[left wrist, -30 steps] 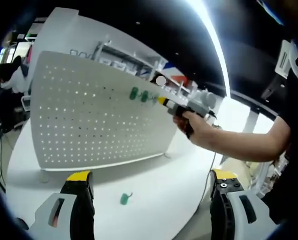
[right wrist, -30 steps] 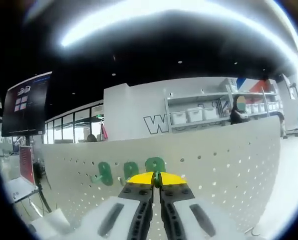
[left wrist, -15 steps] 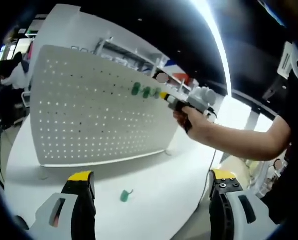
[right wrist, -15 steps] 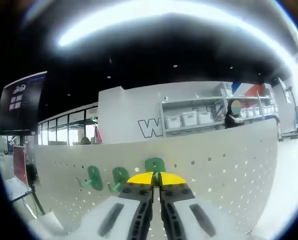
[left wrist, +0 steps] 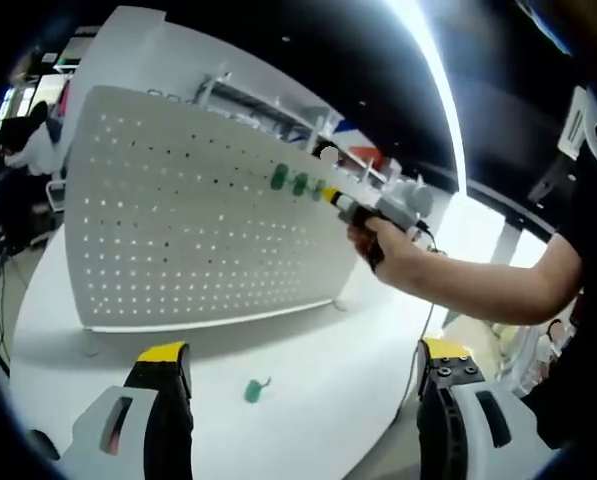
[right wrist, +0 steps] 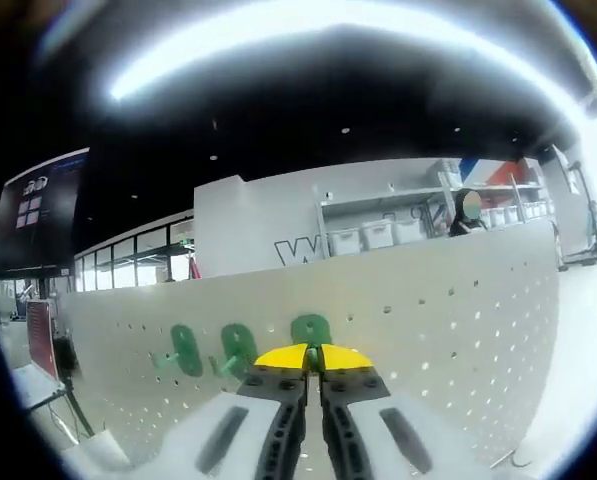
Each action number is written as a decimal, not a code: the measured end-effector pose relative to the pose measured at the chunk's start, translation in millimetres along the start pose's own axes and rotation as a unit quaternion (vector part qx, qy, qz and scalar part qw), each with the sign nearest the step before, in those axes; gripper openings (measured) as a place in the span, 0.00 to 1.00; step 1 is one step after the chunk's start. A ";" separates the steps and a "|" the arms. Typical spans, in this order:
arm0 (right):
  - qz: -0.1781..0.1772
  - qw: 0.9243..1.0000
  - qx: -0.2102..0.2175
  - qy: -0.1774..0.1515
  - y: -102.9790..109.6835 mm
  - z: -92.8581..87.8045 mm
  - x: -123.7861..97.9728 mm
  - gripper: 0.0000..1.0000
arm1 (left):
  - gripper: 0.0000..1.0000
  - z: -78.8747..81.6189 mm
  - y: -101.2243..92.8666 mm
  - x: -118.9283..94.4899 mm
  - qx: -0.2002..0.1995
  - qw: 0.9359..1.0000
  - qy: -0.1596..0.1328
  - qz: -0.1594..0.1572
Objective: Insert the hook assembly into the mounting plate slot until the hook locks in place.
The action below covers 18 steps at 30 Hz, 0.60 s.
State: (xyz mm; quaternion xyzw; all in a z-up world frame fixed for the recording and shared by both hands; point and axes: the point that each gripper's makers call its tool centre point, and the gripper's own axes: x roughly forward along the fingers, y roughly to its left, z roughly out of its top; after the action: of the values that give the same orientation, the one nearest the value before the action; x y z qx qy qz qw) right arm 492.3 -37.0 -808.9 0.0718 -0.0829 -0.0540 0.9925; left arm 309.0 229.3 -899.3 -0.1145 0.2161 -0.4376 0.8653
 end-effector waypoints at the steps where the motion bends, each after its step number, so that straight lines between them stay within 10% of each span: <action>1: 0.002 1.000 -0.006 0.001 0.3 -0.2 0.6 0.00 | 0.95 -0.1 0.2 -0.1 -0.001 1.000 0.000 0.000; 18: 0.028 0.998 0.044 0.022 1.0 11.5 -15.7 0.18 | 0.95 -19.3 0.4 -5.6 -0.023 1.000 0.014 0.004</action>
State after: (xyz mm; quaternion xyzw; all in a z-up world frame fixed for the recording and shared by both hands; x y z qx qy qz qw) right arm 475.0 -35.7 -799.9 0.1142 -0.0653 -0.0206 0.9911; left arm 297.2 233.9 -914.9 -0.1273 0.2391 -0.4309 0.8608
